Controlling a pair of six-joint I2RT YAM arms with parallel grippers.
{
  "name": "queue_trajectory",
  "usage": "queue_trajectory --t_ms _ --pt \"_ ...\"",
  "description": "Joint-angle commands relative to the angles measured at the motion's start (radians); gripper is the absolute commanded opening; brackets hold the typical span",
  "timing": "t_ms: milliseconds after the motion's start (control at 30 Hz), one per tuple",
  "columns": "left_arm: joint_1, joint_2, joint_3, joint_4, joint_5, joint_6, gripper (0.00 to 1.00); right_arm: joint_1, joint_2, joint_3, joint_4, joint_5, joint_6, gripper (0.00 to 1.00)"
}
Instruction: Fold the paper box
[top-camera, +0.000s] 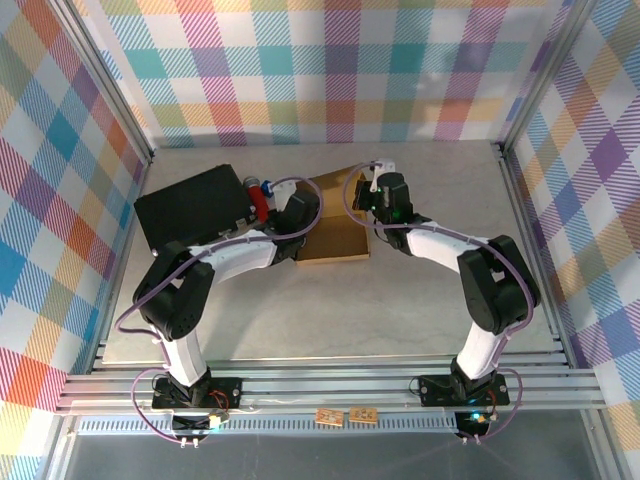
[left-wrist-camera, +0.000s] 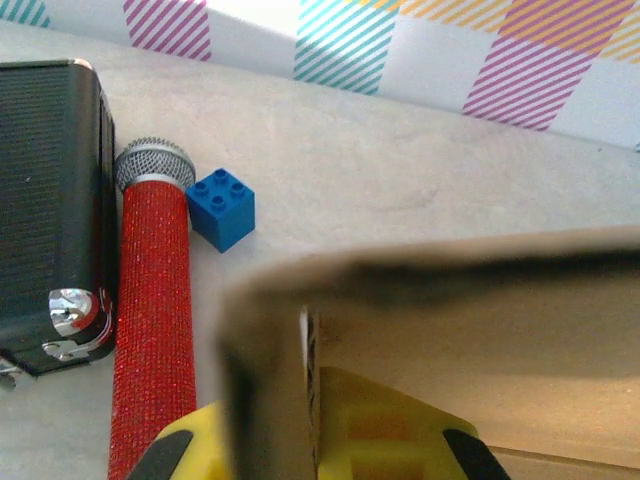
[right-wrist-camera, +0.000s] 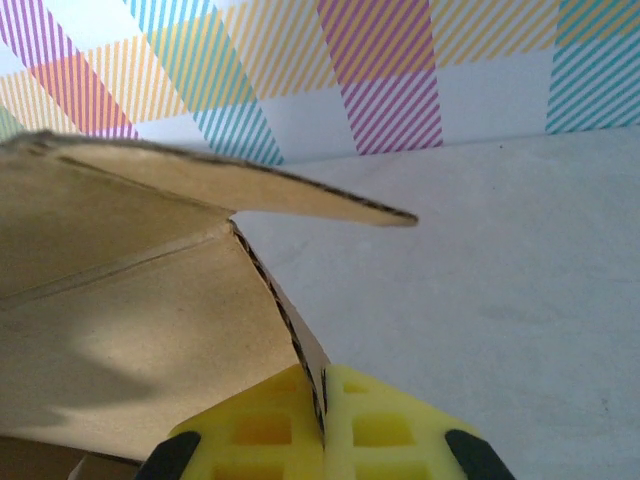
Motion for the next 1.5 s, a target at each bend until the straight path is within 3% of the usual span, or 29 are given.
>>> queue_trajectory --t_ms 0,333,633,867,1067,1200,1467 --pt "-0.022 -0.071 -0.061 0.261 0.035 0.039 0.00 0.021 -0.033 -0.073 0.097 -0.083 0.001 0.00" --pt "-0.083 -0.050 -0.251 0.637 0.030 0.167 0.00 0.023 0.035 -0.266 0.443 -0.109 0.005 0.00" --pt "-0.168 -0.022 -0.419 0.907 -0.061 0.207 0.00 0.080 0.035 -0.380 0.523 -0.043 -0.003 0.00" --pt "-0.234 0.044 -0.494 1.065 -0.139 0.252 0.00 0.097 0.007 -0.456 0.507 0.001 0.036 0.11" --pt "-0.314 0.137 -0.463 1.160 -0.247 0.417 0.00 0.097 -0.181 -0.449 0.223 0.018 0.103 0.26" --pt "-0.346 0.185 -0.419 1.165 -0.299 0.499 0.00 0.097 -0.356 -0.433 -0.048 0.017 0.194 0.42" --pt "-0.362 0.243 -0.363 1.165 -0.338 0.542 0.00 0.098 -0.783 -0.496 -0.599 -0.009 0.506 0.45"
